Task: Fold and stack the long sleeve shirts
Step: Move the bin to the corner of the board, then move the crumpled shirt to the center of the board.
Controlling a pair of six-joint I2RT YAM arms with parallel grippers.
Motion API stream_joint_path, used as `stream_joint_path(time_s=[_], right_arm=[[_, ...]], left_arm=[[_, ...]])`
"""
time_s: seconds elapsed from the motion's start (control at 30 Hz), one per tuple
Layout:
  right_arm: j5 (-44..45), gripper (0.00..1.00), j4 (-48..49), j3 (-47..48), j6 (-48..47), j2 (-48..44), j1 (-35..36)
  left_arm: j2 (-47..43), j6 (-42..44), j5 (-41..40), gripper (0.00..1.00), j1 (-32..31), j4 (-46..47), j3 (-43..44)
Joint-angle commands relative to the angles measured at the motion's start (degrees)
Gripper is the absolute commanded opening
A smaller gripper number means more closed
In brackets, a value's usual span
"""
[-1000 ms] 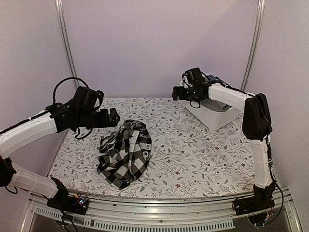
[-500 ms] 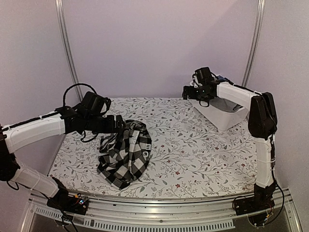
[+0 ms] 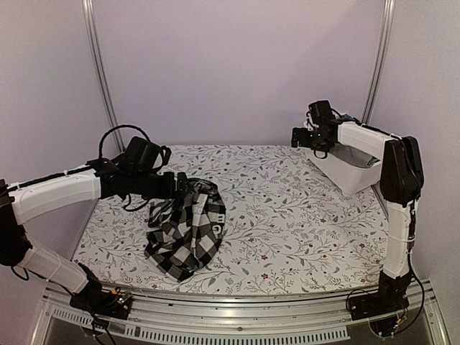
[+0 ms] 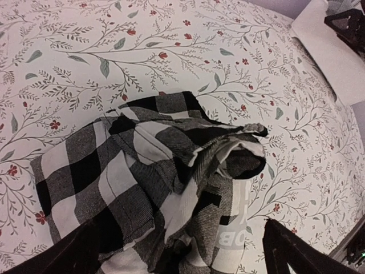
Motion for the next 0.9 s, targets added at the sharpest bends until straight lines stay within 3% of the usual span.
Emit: stream_joint_path(time_s=[0.0, 0.2, 0.33, 0.5, 0.7, 0.8, 0.87], right_arm=[[1.6, 0.99, -3.0, 0.2, -1.7, -5.2, 3.0], [2.2, 0.99, -2.7, -2.8, -1.9, -10.8, 9.7], [2.1, 0.99, -0.9, -7.2, -1.0, -13.6, 15.6], [2.7, 0.99, 0.2, -12.0, 0.0, -15.4, 23.4], [0.5, 0.96, 3.4, -23.2, 3.7, -19.7, 26.2], [0.2, 0.95, 4.7, -27.6, 5.2, -22.0, 27.1], [0.1, 0.93, 5.4, -30.0, 6.3, -23.2, 27.7]], left_arm=[[-0.9, 1.1, 0.0, 0.99, -1.2, 0.3, 0.1], [-6.5, 1.0, -1.3, 0.89, -5.2, -3.4, -1.6], [-6.5, 0.1, -0.8, 0.75, -8.8, -5.6, -2.0], [-2.1, -1.7, 0.1, 0.73, -12.8, -5.6, -1.2], [6.7, -4.4, -2.9, 0.71, -15.8, -9.1, 1.5], [10.2, -4.7, -2.7, 0.59, -16.2, -8.5, 1.8], [12.2, -4.4, -3.1, 0.42, -16.2, -7.7, 2.2]])
